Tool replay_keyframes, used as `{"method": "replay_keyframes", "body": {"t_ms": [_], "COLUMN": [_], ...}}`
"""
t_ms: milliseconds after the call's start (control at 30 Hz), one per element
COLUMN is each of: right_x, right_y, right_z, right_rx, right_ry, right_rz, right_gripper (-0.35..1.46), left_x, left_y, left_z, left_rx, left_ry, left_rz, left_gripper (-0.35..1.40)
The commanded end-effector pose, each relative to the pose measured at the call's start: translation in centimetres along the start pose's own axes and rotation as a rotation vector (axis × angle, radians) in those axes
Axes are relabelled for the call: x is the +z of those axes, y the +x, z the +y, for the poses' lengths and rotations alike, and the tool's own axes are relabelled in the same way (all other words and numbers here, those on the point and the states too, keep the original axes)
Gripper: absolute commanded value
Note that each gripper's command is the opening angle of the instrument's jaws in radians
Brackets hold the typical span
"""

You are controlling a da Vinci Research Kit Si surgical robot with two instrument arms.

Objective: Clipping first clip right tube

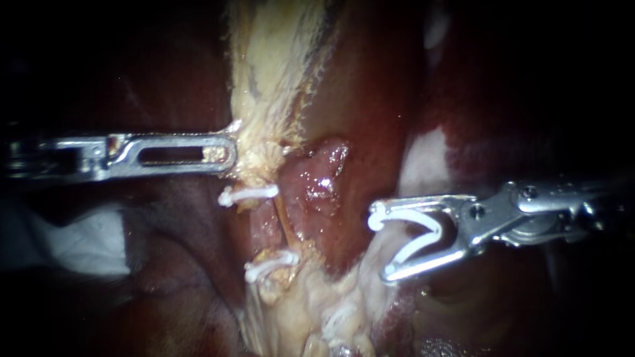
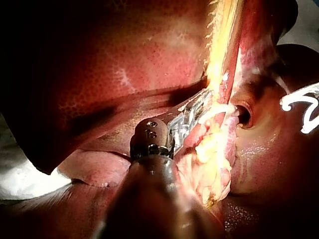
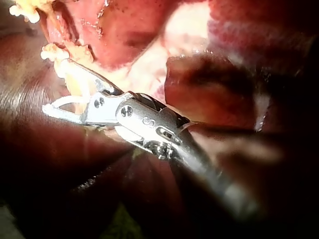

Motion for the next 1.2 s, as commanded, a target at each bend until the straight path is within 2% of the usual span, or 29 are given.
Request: {"method": "replay_keyframes", "body": {"t_ms": [33,200,300,467,700,833,1000,1200], "right_x": [0.04,0.3,0.43,0.61,0.76,0.82,0.84,0.97], "right_y": [-0.01,-0.04,-0.1,-0.31,-0.63,-0.76,-0.8,-0.76], "right_z": [0.03,0.2,0.3,0.45,0.73,0.86,0.98,1.04], "right_rx": [0.007,0.022,0.029,0.034,0.026,0.02,0.025,0.027], "right_ry": [-0.001,0.002,0.015,0.024,0.008,-0.004,-0.012,-0.019], "right_rz": [-0.001,0.0,-0.002,-0.013,-0.037,-0.039,-0.039,-0.037], "right_gripper": [0.56,0.56,0.56,0.56,0.56,0.56,0.57,0.58], "left_x": [-0.01,-0.02,-0.02,-0.03,-0.03,-0.04,-0.04,-0.03], "left_y": [0.0,0.03,0.03,0.04,0.04,0.05,0.06,0.07], "left_z": [-0.04,-0.11,-0.11,-0.12,-0.16,-0.18,-0.22,-0.26], "left_rx": [-0.001,-0.002,-0.002,-0.002,-0.003,-0.004,-0.005,-0.006], "left_ry": [0.001,0.001,0.001,0.0,0.001,0.001,0.001,0.002], "left_rz": [-0.002,-0.007,-0.007,-0.007,-0.01,-0.01,-0.014,-0.013], "left_gripper": [-0.35,-0.35,-0.35,-0.35,-0.35,-0.35,-0.35,-0.35]}}
